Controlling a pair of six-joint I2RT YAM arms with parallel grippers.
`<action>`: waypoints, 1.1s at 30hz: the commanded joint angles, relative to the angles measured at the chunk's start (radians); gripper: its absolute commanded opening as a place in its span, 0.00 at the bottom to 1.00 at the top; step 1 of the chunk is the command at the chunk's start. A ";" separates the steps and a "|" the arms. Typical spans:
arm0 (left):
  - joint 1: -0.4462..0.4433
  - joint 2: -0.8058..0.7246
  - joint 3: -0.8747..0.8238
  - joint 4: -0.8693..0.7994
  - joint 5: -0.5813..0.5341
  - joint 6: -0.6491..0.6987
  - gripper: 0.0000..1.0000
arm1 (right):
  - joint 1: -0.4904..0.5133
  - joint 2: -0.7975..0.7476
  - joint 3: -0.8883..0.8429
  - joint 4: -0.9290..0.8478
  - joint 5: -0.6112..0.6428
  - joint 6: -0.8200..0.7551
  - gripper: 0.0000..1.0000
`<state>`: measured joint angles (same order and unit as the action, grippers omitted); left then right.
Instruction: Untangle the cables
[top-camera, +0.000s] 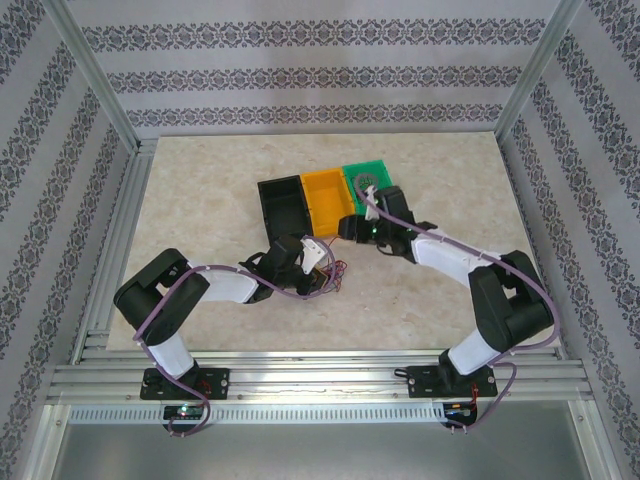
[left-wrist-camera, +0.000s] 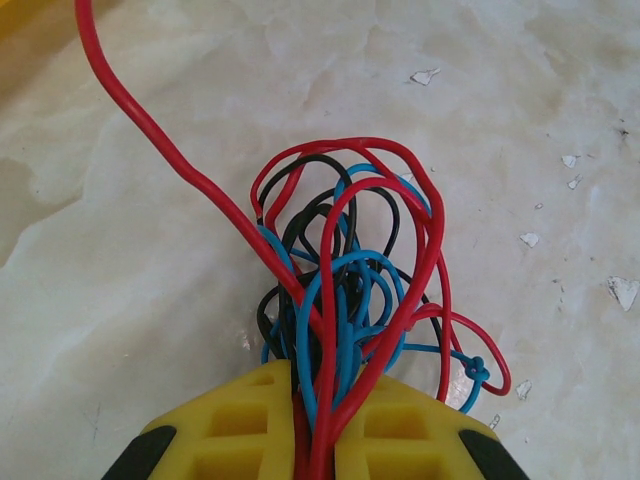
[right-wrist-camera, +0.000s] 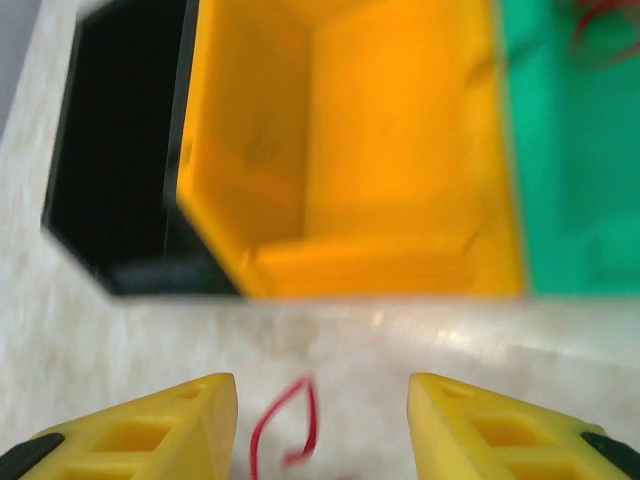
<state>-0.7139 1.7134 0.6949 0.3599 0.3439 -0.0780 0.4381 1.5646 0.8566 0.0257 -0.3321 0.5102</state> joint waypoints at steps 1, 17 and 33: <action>-0.019 0.039 0.011 -0.041 0.014 0.027 0.00 | 0.049 -0.028 -0.060 -0.009 -0.059 -0.050 0.48; -0.022 0.025 0.004 -0.049 0.018 0.049 0.00 | 0.128 0.126 0.027 0.014 -0.050 -0.044 0.21; -0.007 -0.130 -0.072 -0.085 -0.065 0.032 0.76 | -0.047 0.098 -0.139 0.215 0.015 0.321 0.00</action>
<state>-0.7197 1.5837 0.5987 0.3443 0.2558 -0.0692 0.4007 1.6814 0.7490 0.1619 -0.3298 0.7147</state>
